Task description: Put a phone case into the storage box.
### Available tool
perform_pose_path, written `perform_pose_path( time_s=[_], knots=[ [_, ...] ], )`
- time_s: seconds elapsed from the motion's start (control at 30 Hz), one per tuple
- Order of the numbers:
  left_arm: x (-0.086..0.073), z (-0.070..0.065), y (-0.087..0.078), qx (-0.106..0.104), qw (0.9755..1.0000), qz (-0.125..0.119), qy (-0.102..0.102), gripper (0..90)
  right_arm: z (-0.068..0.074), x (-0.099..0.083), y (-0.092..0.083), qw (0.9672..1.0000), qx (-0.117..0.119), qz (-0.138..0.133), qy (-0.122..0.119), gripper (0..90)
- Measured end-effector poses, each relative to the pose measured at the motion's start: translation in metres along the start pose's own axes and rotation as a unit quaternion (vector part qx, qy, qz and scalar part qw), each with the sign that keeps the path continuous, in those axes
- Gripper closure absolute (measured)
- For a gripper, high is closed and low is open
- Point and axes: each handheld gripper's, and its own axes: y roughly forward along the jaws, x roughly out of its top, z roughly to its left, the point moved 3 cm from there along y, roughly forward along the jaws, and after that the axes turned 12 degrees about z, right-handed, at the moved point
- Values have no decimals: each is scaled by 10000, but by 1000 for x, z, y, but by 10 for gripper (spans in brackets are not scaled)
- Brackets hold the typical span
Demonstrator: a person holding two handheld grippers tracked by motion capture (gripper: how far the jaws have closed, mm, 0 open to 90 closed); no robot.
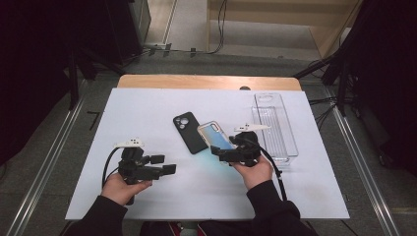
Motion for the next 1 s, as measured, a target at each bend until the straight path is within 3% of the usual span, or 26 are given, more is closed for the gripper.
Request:
perform_pose_path(
  time_s=[0.3, 0.4, 0.67, 0.87, 1.0],
  knots=[
    [21, -2, 4, 184, 9997, 155, -65, 235, 16, 1, 14, 9999, -1, -136, 93, 149],
    [32, -5, 1, 156, 9995, 55, -255, 235, 21, 0, 16, 9997, 42, -214, 133, 150],
    [54, -13, 8, 474, 9986, 122, -225, 235, 25, -4, 18, 9989, 28, -430, 167, 149],
    [64, -14, 17, 451, 9984, 146, -300, 235, 30, -10, 21, 9976, 48, -660, 215, 149],
    [72, -14, 23, 544, 9974, 209, -422, 248, 29, -12, 22, 9968, 114, -726, 315, 149]
  ],
)
